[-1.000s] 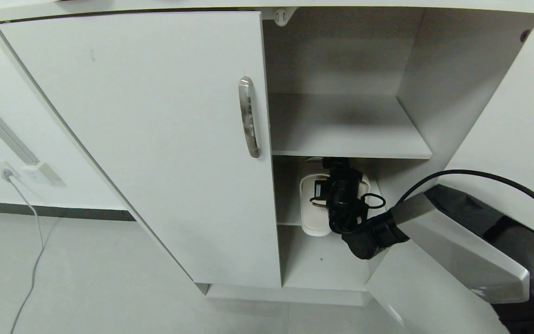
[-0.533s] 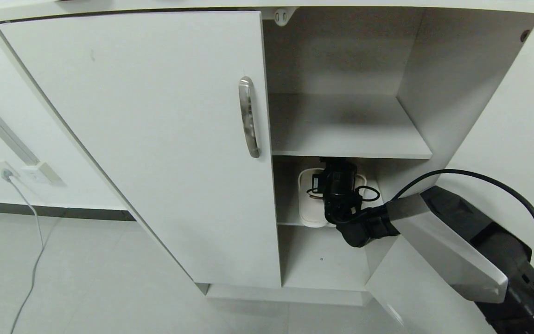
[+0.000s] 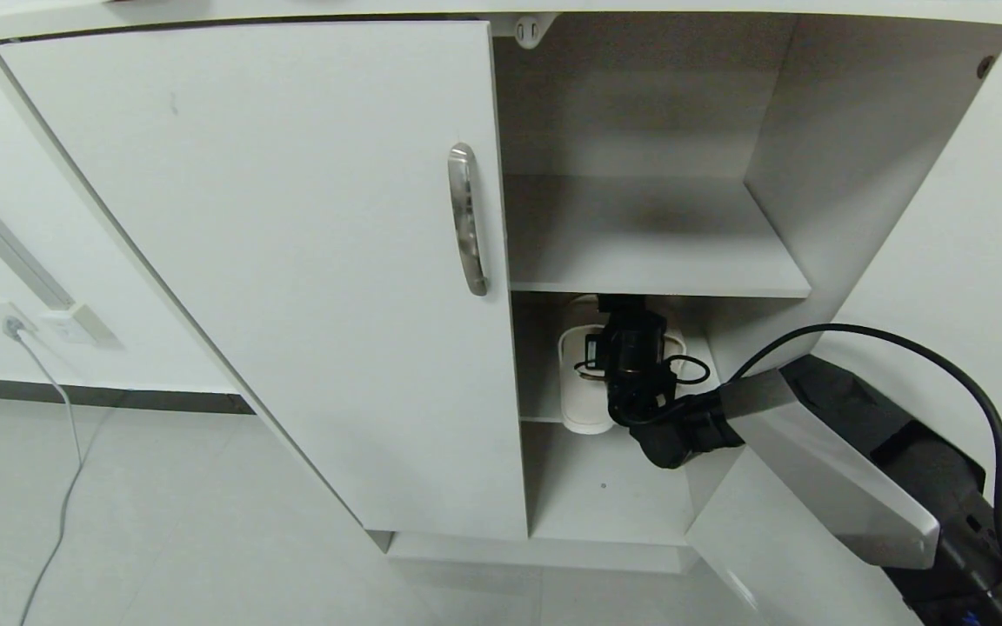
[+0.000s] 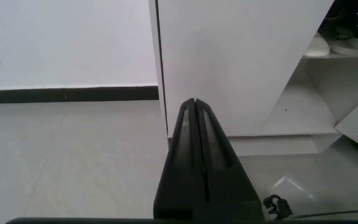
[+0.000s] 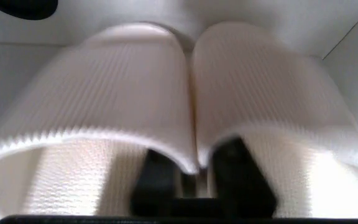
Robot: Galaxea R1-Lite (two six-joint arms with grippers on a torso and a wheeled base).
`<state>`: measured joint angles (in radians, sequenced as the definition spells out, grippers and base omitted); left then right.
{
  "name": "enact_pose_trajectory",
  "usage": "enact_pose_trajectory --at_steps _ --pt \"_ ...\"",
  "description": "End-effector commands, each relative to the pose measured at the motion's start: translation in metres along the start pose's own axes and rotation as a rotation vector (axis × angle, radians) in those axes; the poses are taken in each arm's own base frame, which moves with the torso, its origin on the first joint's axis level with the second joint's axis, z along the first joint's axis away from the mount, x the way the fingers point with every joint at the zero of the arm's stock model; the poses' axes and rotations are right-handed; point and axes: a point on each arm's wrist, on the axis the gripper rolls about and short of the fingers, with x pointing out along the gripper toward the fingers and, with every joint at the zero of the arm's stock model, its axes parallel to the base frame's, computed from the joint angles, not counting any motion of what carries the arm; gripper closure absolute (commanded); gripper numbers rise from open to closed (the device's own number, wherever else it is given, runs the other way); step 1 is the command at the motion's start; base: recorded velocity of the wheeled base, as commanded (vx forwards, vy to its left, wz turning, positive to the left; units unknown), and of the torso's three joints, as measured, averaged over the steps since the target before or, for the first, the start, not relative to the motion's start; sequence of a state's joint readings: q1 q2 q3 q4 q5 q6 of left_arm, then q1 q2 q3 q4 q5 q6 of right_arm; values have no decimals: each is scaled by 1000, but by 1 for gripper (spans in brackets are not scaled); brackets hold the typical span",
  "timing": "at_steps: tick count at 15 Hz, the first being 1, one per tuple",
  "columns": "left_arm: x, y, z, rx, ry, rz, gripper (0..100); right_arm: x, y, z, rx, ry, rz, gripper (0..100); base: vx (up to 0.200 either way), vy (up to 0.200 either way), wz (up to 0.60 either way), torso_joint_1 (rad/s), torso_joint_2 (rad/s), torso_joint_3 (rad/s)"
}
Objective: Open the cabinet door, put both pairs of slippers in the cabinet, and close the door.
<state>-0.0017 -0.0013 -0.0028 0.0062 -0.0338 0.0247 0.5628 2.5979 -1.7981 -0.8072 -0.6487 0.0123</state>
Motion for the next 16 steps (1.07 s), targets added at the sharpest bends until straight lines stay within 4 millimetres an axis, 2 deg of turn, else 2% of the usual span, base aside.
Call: enact_pose_trajectory --at_steps 1,4,8,12,15,16 --pt "0 0 0 0 1 0 100 0 0 -1 -2 2 0 0 0 0 0 0 0 0" --pt "0 0 0 0 1 0 100 -3 -1 -3 -11 14 0 0 0 0 0 0 0 0" --pt "0 0 0 0 1 0 100 -21 -7 3 -17 22 11 0 0 0 0 0 0 0" --pt "0 0 0 0 1 0 100 -61 -18 14 -29 38 38 0 0 0 0 0 0 0" --pt "0 0 0 0 1 0 100 -104 -33 20 -37 48 76 0 0 0 0 0 0 0" --pt "0 0 0 0 1 0 100 -110 -35 21 -38 47 82 0 0 0 0 0 0 0"
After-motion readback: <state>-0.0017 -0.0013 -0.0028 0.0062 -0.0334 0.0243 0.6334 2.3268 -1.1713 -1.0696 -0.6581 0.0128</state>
